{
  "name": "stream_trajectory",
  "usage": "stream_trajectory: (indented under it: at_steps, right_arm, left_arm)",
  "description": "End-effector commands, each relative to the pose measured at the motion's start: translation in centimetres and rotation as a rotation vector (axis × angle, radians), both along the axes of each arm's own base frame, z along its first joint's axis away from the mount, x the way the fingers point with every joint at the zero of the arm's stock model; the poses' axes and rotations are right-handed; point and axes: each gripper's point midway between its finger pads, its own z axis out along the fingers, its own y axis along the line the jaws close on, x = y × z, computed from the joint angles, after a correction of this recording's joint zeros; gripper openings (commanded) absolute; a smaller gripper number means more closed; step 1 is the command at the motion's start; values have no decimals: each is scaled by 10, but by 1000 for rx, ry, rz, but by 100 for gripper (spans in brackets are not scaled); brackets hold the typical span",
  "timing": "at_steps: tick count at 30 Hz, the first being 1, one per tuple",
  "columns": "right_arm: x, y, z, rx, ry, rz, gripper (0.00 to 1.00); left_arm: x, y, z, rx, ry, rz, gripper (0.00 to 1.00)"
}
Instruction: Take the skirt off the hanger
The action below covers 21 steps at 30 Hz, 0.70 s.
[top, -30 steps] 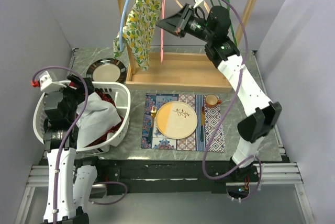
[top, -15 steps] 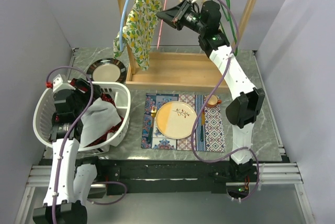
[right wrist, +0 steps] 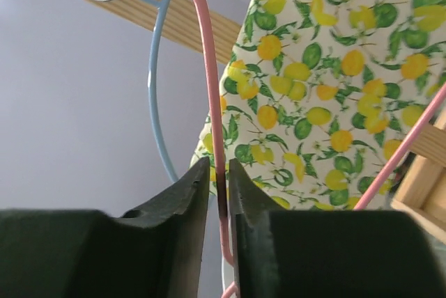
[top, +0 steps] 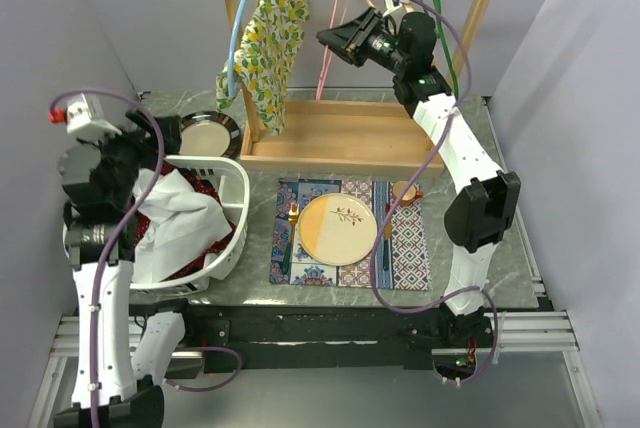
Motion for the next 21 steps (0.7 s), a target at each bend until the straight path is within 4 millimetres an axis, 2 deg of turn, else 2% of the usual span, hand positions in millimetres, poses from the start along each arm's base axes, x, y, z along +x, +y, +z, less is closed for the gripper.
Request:
stream_trajectory:
  at_steps: [1,2,3,4,7,8,9,11,12,13,14,18,20,21]
  right_arm:
    - [-22,-24,36,11,-77,-23,37]
    - [-24,-26,34,4,-75,-24,38]
    - [-29,-29,39,2,-86,-26,39]
    - [-31,-31,39,-3,-84,-25,42]
    - [-44,-38,43,-22,-96,-27,50]
    - [-47,-40,40,-40,-102,-31,52]
    - [-54,-42,47,-44,-118,-34,54]
    - [-61,-43,39,-73,-109,-23,59]
    - [-69,-46,44,-77,-125,-26,61]
    - [-74,-46,44,-84,-133,-24,69]
    - [-76,-46,34,-95,-123,-19,71]
    - [-99,-47,34,-153,-176,3,75]
    - [-107,-46,24,-199,-173,13,75]
    - [-116,-48,29,-202,-188,6,75]
  left_arm:
    - [8,-21,69,125,-171,-144,97]
    - [11,-27,81,138,-212,-168,96]
    - [22,-31,79,155,-205,-193,94]
    - [24,-36,91,175,-235,-212,94]
    - [43,-60,107,254,-272,-274,92]
    - [44,-75,111,292,-290,-314,92]
    - [52,-82,119,308,-300,-330,92]
    - [55,-97,130,324,-330,-363,91]
    - [64,-99,138,323,-344,-359,91]
    - [69,-100,141,314,-348,-358,89]
    - [73,-103,143,304,-347,-366,86]
    - [105,-117,139,288,-313,-406,79]
    - [114,-125,136,299,-310,-413,77]
    - [123,-130,132,304,-304,-421,76]
